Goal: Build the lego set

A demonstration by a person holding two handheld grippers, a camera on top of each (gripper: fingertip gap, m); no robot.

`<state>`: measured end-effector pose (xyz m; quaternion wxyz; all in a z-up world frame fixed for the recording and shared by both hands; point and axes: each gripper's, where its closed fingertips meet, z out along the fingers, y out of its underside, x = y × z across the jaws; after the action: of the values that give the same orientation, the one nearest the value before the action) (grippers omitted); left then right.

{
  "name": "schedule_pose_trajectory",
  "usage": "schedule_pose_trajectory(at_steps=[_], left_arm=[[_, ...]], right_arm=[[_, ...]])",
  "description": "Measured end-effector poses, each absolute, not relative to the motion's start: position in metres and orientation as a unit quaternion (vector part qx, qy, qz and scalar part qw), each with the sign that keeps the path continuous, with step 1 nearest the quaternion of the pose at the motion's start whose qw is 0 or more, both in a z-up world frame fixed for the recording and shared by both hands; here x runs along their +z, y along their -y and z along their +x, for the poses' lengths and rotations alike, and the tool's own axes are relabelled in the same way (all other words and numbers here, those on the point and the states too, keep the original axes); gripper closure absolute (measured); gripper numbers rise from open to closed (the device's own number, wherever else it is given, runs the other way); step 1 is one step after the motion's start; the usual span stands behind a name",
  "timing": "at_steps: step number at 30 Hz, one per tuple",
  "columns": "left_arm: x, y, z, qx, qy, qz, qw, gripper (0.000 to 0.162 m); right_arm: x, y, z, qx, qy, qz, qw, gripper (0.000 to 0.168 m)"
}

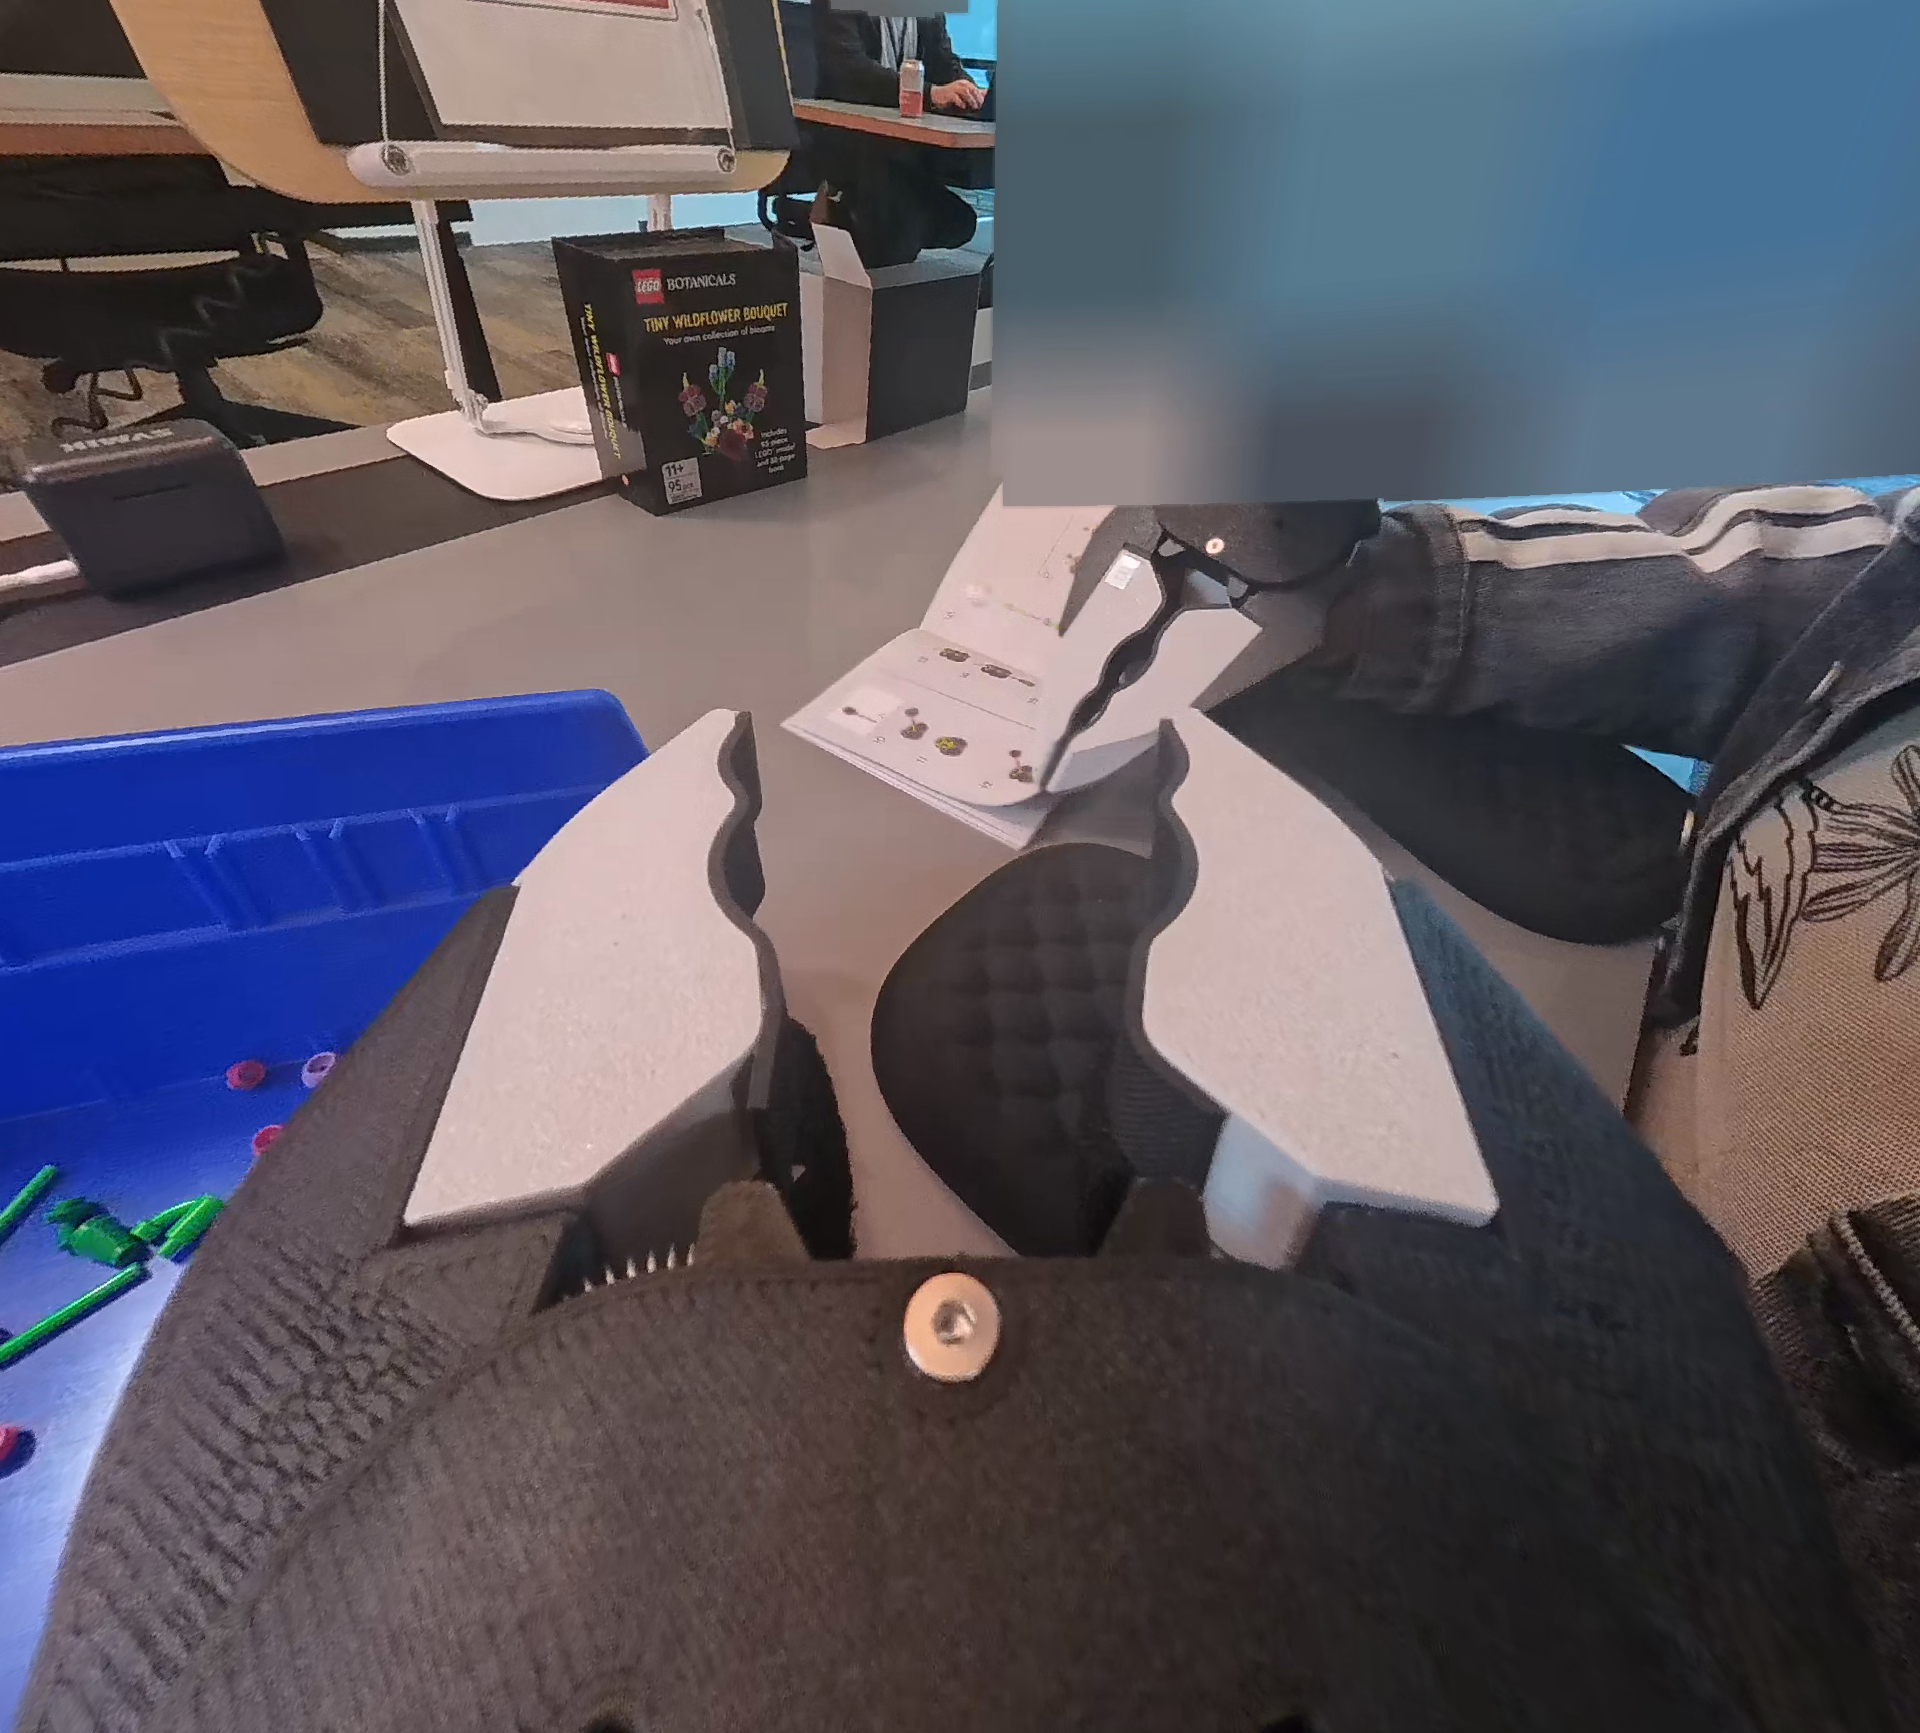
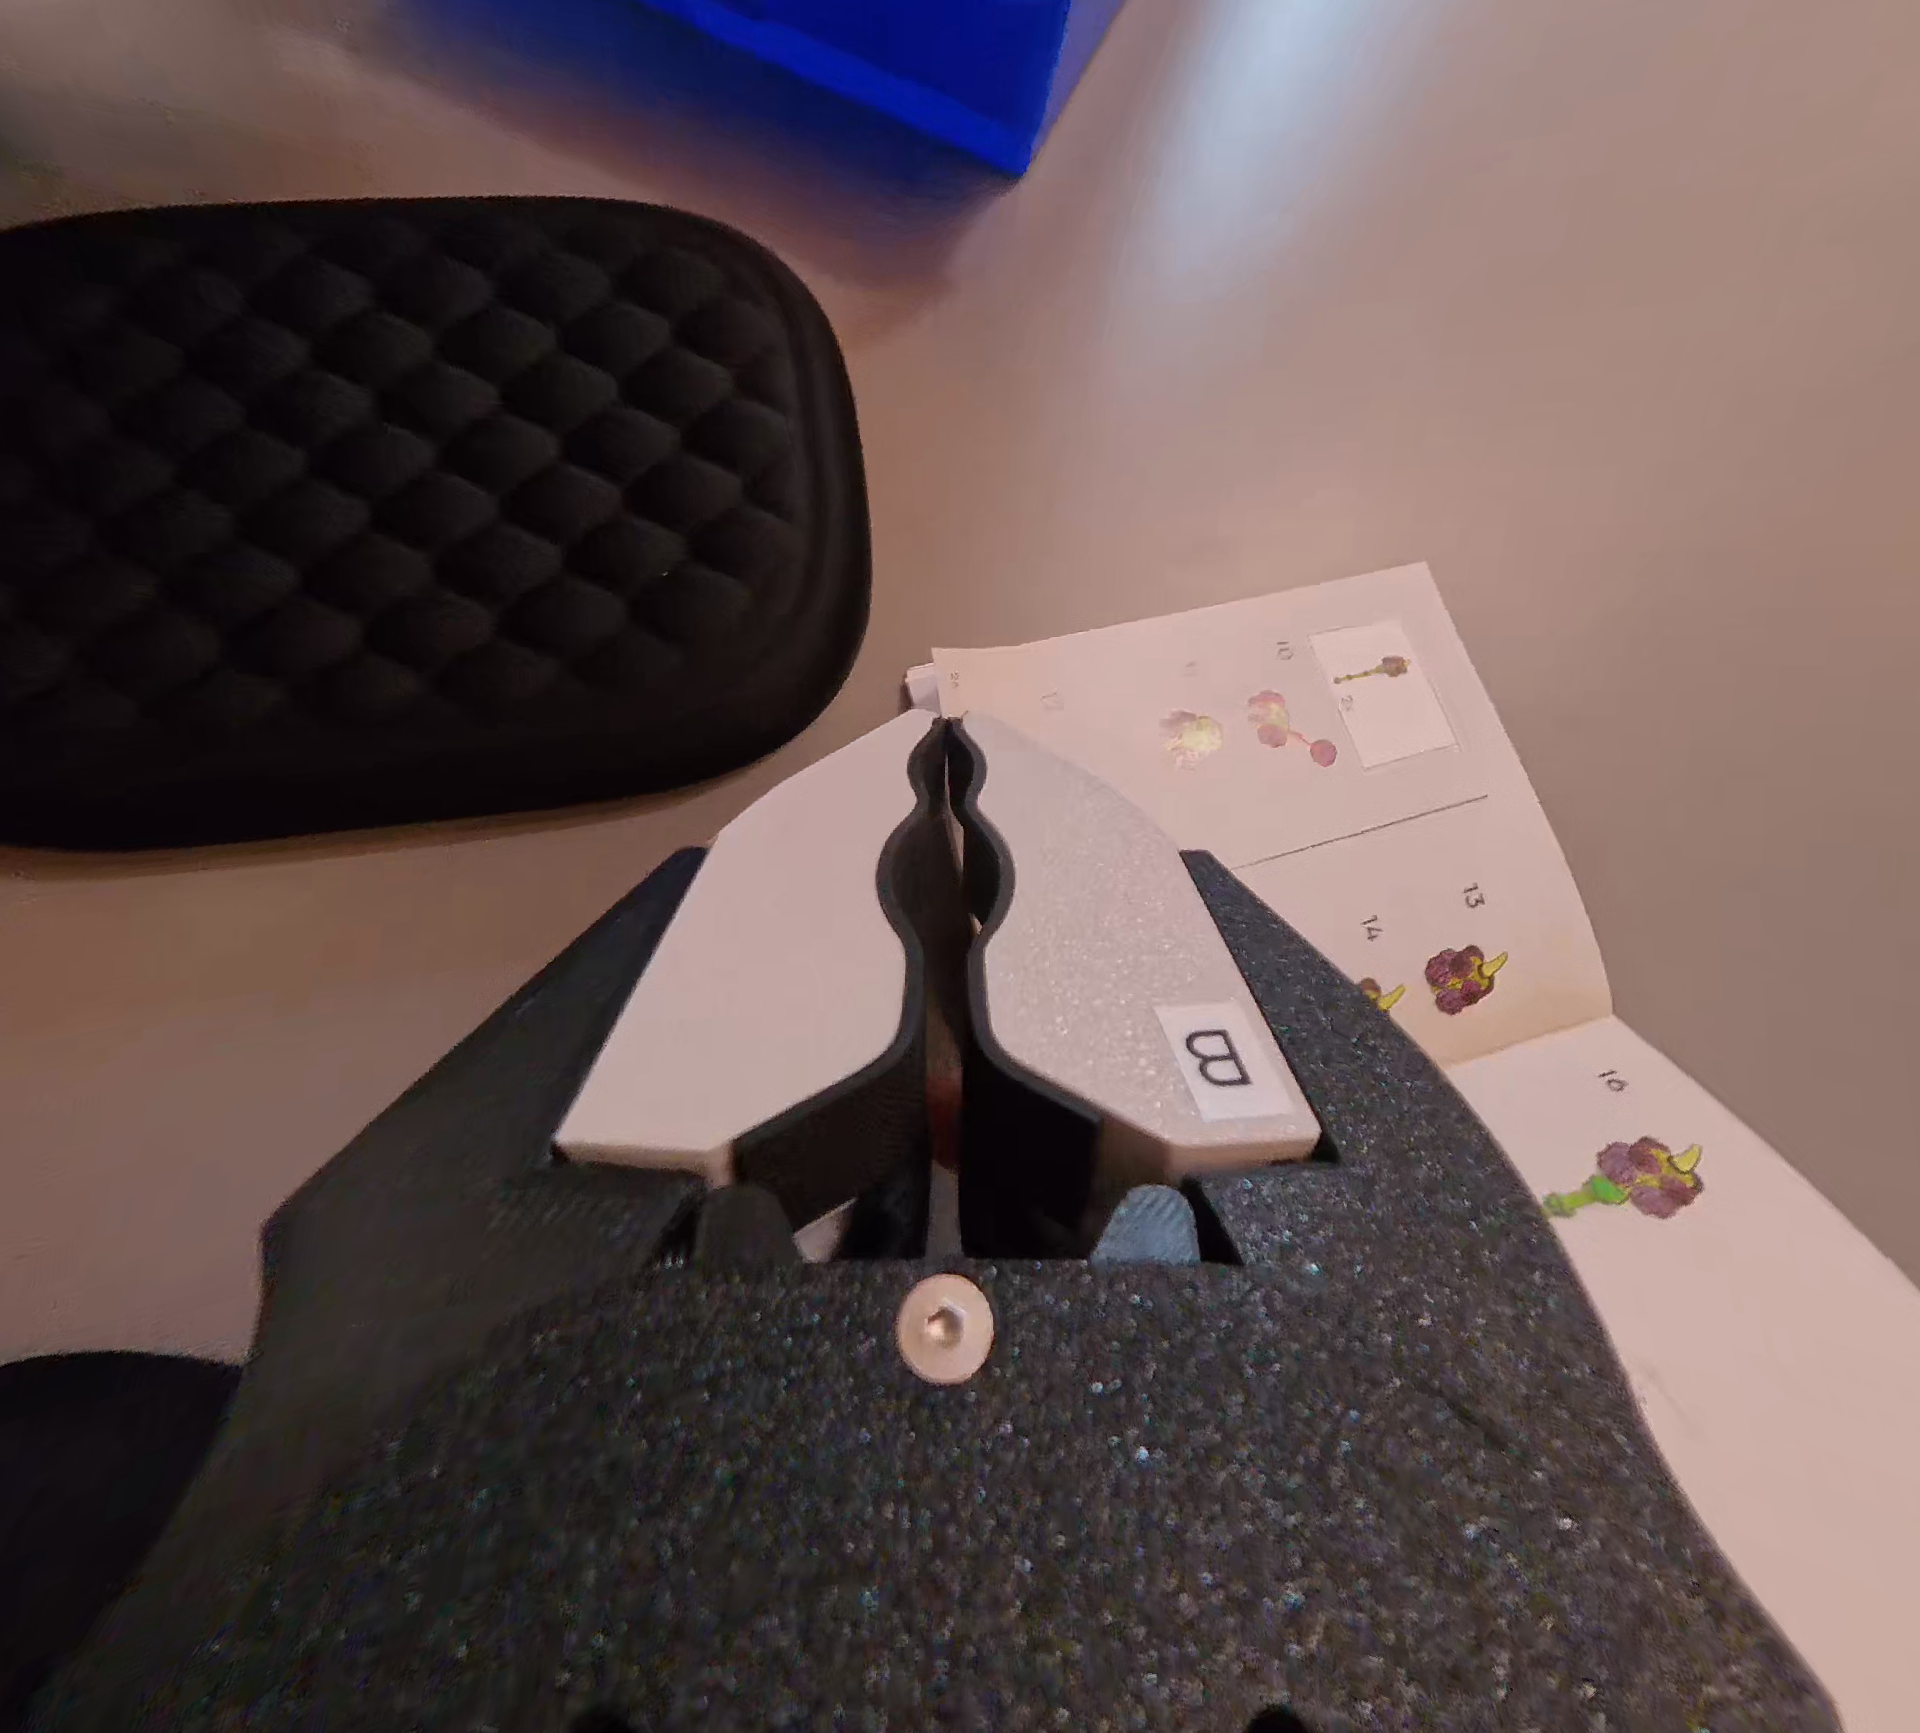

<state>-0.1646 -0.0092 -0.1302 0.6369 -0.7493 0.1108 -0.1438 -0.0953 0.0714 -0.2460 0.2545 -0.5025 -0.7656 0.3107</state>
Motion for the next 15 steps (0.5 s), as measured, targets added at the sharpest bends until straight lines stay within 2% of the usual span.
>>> schedule_pose_trajectory(at_steps=[6,8,12,15], left_arm=[[-0.131,0.009,-0.166,-0.142,-0.109,-0.751,0.636,0.089],[-0.131,0.009,-0.166,-0.141,-0.107,-0.751,0.636,0.089],[-0.13,0.01,-0.168,-0.134,-0.107,-0.755,0.633,0.089],[-0.124,0.015,-0.174,-0.117,-0.104,-0.756,0.635,0.089]], right_arm=[[-0.252,-0.07,-0.087,0.299,0.777,-0.499,0.24,0.167],[-0.251,-0.071,-0.087,0.301,0.773,-0.504,0.24,0.156],[-0.243,-0.069,-0.086,0.311,0.767,-0.506,0.242,0.149],[-0.227,-0.07,-0.085,0.328,0.751,-0.512,0.259,0.133]])
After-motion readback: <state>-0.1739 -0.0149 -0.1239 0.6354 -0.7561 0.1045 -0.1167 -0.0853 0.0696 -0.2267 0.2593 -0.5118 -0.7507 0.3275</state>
